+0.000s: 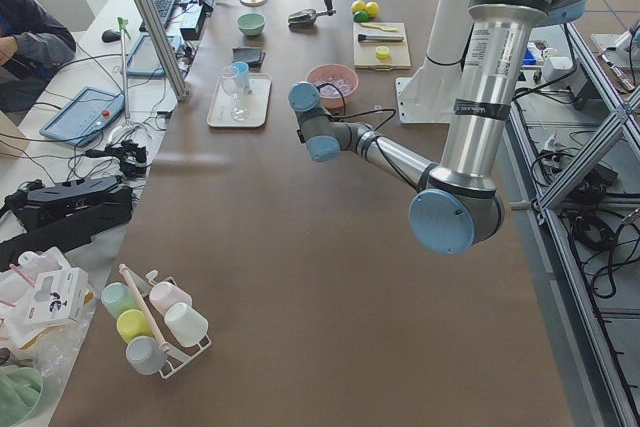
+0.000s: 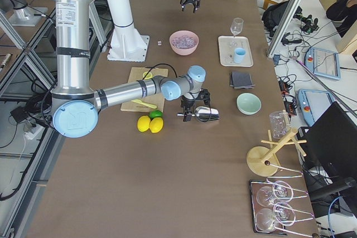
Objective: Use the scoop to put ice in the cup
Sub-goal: 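Grasp the metal scoop handle with the right gripper while the left arm reaches out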
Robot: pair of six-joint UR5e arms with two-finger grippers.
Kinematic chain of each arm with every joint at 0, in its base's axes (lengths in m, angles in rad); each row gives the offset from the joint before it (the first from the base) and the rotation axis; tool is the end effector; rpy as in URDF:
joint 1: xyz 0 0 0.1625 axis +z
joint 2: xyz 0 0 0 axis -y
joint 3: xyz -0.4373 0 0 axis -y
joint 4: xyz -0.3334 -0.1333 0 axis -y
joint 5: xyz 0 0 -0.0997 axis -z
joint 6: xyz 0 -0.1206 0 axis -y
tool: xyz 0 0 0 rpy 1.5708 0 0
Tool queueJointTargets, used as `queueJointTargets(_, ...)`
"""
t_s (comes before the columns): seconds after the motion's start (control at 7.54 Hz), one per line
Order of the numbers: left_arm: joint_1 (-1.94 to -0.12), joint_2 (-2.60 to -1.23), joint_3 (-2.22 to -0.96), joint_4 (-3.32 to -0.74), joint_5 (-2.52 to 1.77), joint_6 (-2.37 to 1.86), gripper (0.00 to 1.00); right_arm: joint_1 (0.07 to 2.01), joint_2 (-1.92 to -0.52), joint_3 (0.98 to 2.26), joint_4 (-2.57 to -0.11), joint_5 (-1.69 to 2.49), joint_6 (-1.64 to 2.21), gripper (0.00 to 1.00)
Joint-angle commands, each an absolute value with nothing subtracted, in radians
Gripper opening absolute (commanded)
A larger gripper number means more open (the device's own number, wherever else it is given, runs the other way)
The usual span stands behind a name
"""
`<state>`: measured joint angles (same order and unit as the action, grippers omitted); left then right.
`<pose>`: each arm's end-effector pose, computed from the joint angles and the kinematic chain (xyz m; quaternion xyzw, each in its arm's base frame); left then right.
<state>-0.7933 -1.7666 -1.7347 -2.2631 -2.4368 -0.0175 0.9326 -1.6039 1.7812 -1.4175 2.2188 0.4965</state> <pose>0.3313 -0.3957 0.4262 0.2797 0.5110 0.4868 0.6509 -0.2131 -0.3888 0.5993 -0.0372 -0.3487 -0.1184 0.9290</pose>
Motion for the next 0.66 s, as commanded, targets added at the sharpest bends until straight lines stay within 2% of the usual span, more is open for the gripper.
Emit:
queueJointTargets(0.0, -0.741, -1.839, -1.663, -2.430, -2.367, -0.012, 0.98, 0.922, -1.601, 1.705, -1.344, 2.210, 0.506, 1.00)
queueJointTargets(0.13, -0.741, -1.867, -1.614, -2.498, -2.349, -0.008, 0.98, 0.922, -1.600, 1.703, -1.342, 2.217, 0.509, 0.93)
queueJointTargets(0.4, -0.684, -1.898, -1.568, -2.681, -2.275, 0.031, 0.98, 0.922, -1.589, 1.715, -1.342, 2.221, 0.576, 0.00)
queueJointTargets(0.53, -0.652, -1.913, -1.551, -2.727, -2.263, 0.043, 0.98, 0.922, -1.586, 1.717, -1.342, 2.232, 0.580, 0.00)
